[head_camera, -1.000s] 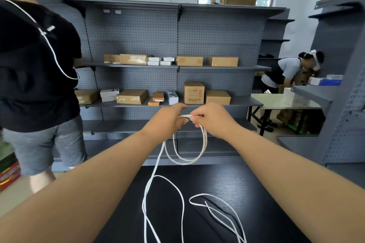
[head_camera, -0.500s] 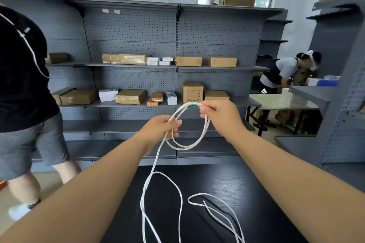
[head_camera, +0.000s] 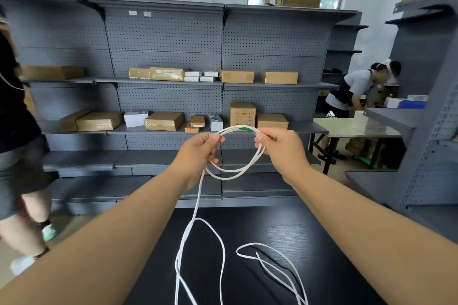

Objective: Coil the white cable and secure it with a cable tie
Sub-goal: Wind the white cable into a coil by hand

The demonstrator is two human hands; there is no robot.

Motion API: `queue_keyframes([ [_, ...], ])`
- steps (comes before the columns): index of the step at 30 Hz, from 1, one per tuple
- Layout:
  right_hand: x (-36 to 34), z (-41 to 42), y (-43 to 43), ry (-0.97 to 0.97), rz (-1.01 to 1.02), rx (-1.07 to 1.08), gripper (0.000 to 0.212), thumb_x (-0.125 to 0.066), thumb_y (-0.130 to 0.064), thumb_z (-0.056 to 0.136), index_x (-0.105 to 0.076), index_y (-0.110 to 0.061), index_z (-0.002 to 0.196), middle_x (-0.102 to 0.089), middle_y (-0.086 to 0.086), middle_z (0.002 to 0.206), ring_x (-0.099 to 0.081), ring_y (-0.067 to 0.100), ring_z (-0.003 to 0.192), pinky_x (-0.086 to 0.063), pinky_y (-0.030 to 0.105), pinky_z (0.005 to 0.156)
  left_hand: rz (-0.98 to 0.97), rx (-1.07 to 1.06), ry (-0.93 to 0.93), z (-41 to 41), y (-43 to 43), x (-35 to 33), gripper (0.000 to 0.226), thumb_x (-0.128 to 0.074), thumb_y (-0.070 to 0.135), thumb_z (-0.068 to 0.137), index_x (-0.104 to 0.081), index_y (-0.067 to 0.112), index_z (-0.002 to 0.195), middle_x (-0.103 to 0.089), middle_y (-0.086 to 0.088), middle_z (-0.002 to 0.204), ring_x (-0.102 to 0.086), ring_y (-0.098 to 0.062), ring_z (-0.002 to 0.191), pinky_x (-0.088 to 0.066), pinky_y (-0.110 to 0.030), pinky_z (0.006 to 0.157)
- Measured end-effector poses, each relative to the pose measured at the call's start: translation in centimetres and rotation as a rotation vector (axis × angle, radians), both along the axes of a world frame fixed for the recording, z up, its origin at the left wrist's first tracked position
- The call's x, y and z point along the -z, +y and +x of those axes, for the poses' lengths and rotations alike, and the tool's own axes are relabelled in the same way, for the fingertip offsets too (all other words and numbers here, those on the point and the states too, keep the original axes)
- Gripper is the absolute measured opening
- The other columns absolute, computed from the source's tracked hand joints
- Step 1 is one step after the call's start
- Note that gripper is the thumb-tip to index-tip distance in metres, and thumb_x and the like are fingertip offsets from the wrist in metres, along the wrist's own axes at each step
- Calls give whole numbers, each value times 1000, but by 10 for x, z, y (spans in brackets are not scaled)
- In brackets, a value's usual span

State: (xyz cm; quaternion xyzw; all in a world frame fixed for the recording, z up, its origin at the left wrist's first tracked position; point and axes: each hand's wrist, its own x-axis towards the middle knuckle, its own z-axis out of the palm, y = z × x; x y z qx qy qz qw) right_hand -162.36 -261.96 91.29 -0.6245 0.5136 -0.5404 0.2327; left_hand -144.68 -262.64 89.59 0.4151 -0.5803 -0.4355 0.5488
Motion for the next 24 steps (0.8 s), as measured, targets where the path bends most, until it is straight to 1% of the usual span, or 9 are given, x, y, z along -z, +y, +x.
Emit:
queue_keyframes([
  [2,4,2,-2,-86,70,-23,21,-56,-10,89,-70,-16,75,-69,18,88,-64,28,87,-53,50,89,-73,-111,-151,-2,-1,-2,26,-41,25,99,-61,18,86,-36,4,61,-34,-12,55,-39,-23,57],
  [5,10,2,-7,-137,191,-110,15,-53,-13,93,-67,-16,97,-67,7,95,-63,20,96,-53,37,92,-177,-236,-406,-2,-2,-7,26,-40,29,99,-61,17,92,-43,4,63,-38,-11,57,-34,-25,55],
  [8,9,-2,-12,-17,262,-142,26,-52,-23,94,-59,-13,117,-63,3,111,-59,19,107,-46,40,101,-243,-280,-540,-2,-5,-16,27,-40,27,99,-62,13,97,-47,7,65,-42,-7,63,-34,-21,57],
  [12,-3,0,-11,269,190,-147,59,-46,-38,94,-24,-20,146,-39,-2,147,-38,17,134,-31,36,111,-259,-227,-678,-1,-7,-23,27,-41,28,99,-59,9,95,-50,0,70,-43,-13,66,-32,-21,55],
  [14,-13,5,-9,369,109,-187,54,-44,-33,97,-26,-19,146,-44,-1,144,-41,15,130,-31,31,107,-271,-174,-739,-3,-7,-24,25,-42,27,99,-55,14,82,-42,4,63,-37,-8,58,-26,-20,51],
  [16,-21,9,-9,499,111,-204,38,-41,-29,98,-49,-13,132,-59,6,127,-52,17,111,-37,31,92,-292,-142,-788,-4,-9,-25,27,-42,27,98,-50,19,74,-39,6,61,-35,-6,55,-24,-18,48],
  [18,-23,11,-10,522,150,-211,34,-38,-26,99,-62,-5,109,-65,9,102,-55,20,95,-40,33,87,-298,-126,-820,-5,-11,-26,22,-43,28,98,-55,16,83,-43,5,64,-37,-5,58,-26,-16,50],
  [20,-24,11,-9,475,205,-235,33,-36,-25,100,-63,-6,99,-59,0,84,-53,17,86,-41,34,89,-291,-116,-838,-4,-13,-26,21,-43,29,98,-57,17,90,-48,4,69,-41,-6,62,-29,-14,51],
  [24,-24,16,-7,514,181,-214,34,-34,-24,100,-64,-10,103,-55,0,90,-48,16,88,-41,34,83,-264,-98,-764,-6,-13,-22,27,-40,28,99,-60,11,95,-47,5,69,-44,-10,66,-35,-16,56],
])
